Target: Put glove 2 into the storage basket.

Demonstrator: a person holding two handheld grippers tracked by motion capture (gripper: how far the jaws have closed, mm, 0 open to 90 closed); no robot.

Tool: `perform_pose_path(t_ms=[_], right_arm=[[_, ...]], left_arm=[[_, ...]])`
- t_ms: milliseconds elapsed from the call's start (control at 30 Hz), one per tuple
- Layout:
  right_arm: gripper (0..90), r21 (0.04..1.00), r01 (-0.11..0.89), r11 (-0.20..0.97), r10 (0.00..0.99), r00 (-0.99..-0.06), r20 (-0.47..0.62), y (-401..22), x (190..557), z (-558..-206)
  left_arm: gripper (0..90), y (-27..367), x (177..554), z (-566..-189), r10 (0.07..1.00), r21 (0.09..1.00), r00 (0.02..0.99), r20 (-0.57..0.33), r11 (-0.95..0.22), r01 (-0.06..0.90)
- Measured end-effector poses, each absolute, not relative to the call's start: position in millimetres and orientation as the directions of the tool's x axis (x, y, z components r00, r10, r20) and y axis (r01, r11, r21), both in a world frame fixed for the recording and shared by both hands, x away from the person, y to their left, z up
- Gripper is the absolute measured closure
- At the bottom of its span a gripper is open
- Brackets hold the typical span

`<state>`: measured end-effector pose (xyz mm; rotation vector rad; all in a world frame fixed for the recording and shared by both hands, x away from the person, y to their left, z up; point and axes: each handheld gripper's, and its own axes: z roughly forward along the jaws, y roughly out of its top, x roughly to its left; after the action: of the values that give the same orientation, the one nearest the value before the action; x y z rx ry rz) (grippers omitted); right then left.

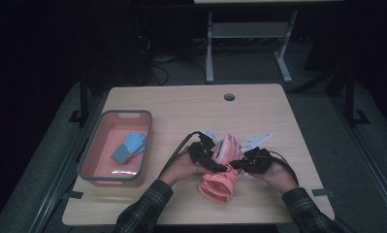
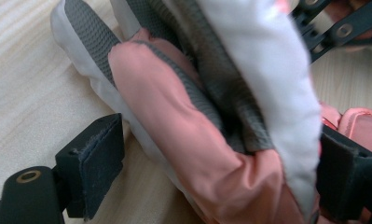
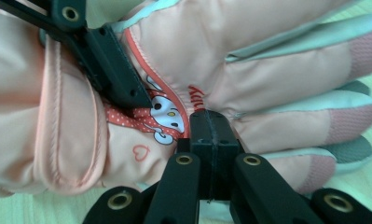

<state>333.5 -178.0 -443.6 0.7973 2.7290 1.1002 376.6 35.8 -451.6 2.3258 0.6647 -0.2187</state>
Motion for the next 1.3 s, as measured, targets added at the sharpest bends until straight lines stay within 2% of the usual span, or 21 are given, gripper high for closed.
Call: perform_pose_path(t_ms=[267, 500, 733, 800, 833, 900, 1167, 1200, 1233, 1267, 1300], right_arm=[[90.0, 0.659, 0.441, 0.61, 0.525, -0.847, 0.08, -189.8, 332.2, -440.0], [90.0, 0.653, 0.469, 0.595, 0.531, -0.839, 0.119, -188.2, 336.5, -448.8], [90.0, 0.649, 0.468, 0.599, 0.537, -0.837, 0.107, -185.9, 335.4, -451.7], [90.0, 0.648, 0.467, 0.601, 0.538, -0.837, 0.104, -185.4, 335.3, -451.8], [90.0, 0.648, 0.467, 0.602, 0.538, -0.836, 0.104, -184.8, 335.1, -451.8], [90.0, 0.648, 0.467, 0.602, 0.539, -0.836, 0.103, -184.9, 335.3, -451.8], [89.8, 0.664, 0.479, 0.574, 0.536, -0.833, 0.137, -190.2, 336.7, -450.2], [86.3, 0.673, 0.473, 0.568, 0.531, -0.836, 0.139, -192.4, 336.7, -449.4], [76.8, 0.692, 0.485, 0.534, 0.538, -0.827, 0.163, -197.4, 334.4, -445.5], [76.8, 0.692, 0.485, 0.534, 0.538, -0.827, 0.163, -197.4, 334.4, -445.5], [72.6, 0.705, 0.483, 0.519, 0.538, -0.825, 0.17, -200.5, 333.5, -443.6]], left_arm=[[12.9, 37.0, 380.0, -457.9, 0.389, 0.56, 0.851, -0.354, -0.641, 0.526], [14.4, 30.1, 378.2, -457.9, 0.376, 0.546, 0.858, -0.349, -0.663, 0.513], [25.0, 24.8, 378.7, -458.0, 0.335, 0.541, 0.858, -0.389, -0.671, 0.507], [30.4, 25.7, 380.2, -458.4, 0.324, 0.536, 0.853, -0.409, -0.672, 0.512], [36.2, 26.0, 380.7, -458.4, 0.325, 0.529, 0.847, -0.42, -0.671, 0.519], [38.4, 26.6, 381.3, -458.8, 0.326, 0.529, 0.843, -0.427, -0.666, 0.525], [56.6, 32.9, 380.1, -455.5, 0.331, 0.548, 0.846, -0.419, -0.651, 0.526], [58.0, 33.7, 379.9, -454.9, 0.332, 0.551, 0.846, -0.417, -0.648, 0.526], [59.3, 34.3, 379.1, -454.4, 0.334, 0.555, 0.846, -0.415, -0.644, 0.526], [59.3, 34.8, 378.3, -453.9, 0.337, 0.559, 0.845, -0.416, -0.638, 0.53], [59.8, 35.5, 377.7, -452.9, 0.338, 0.563, 0.843, -0.418, -0.631, 0.533]])
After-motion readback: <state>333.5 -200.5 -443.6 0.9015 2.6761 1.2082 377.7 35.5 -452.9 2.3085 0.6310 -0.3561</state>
